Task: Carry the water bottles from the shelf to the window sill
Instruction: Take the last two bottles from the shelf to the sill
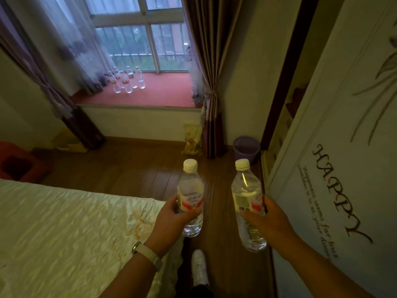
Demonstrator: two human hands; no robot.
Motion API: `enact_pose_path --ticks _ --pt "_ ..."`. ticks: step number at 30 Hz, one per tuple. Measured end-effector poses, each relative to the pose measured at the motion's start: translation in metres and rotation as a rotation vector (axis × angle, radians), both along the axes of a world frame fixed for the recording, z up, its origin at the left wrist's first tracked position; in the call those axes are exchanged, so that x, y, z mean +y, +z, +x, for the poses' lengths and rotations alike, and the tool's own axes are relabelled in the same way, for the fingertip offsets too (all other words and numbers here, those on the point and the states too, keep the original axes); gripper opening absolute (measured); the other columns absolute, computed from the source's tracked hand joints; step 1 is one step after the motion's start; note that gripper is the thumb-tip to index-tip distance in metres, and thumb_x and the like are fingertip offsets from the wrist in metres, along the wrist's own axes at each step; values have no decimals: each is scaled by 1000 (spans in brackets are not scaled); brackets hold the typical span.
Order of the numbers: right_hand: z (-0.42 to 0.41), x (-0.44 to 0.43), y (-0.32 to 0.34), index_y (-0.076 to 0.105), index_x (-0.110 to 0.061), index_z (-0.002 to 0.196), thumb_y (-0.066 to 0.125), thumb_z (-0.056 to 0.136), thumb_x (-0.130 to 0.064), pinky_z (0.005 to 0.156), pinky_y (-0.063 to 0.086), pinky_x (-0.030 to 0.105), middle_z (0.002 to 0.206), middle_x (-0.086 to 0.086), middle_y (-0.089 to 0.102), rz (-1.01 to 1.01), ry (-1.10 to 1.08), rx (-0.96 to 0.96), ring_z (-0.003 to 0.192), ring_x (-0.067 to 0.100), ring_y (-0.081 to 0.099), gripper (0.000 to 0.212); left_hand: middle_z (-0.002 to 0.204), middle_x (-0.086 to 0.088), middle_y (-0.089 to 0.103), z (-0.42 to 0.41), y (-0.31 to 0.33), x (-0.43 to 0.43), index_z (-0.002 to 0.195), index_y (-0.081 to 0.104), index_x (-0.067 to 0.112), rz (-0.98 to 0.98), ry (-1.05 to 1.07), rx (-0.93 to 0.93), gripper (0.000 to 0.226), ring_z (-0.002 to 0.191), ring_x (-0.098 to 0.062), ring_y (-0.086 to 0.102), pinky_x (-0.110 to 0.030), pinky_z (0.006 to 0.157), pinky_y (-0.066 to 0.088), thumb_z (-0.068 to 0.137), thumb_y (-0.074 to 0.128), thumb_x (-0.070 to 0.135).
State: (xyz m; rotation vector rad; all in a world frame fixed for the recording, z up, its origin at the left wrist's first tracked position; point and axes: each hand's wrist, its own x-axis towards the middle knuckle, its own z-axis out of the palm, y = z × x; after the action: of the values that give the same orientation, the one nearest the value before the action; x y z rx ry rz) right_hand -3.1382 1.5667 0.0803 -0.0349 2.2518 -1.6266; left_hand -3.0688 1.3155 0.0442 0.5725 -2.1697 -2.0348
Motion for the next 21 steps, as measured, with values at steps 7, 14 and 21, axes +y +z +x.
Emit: enact_pose_path --ticks 7,14,21 --pt "-122 -77 1 57 -22 114 78 83 -19 64 44 15 104 -4 65 79 24 29 93 8 62 39 103 5 77 -132 -10 -79 113 66 20 65 -31 24 43 90 -14 75 -19 69 59 74 84 13" --pt "-207 -153 11 55 -60 94 75 71 -53 65 49 10 95 -31 66 69 14 123 88 -9 64 32 102 0 78 -232 7 -163 111 66 17 61 -19 57 49 92 -16 75 -23 72 59 67 87 17" --pt "-295 -219 3 59 -32 107 79 81 -29 68 50 22 99 -8 67 40 49 79 88 9 66 33 107 -3 77 -289 16 -228 116 63 17 69 79 110 59 95 -18 74 -26 75 60 64 91 26"
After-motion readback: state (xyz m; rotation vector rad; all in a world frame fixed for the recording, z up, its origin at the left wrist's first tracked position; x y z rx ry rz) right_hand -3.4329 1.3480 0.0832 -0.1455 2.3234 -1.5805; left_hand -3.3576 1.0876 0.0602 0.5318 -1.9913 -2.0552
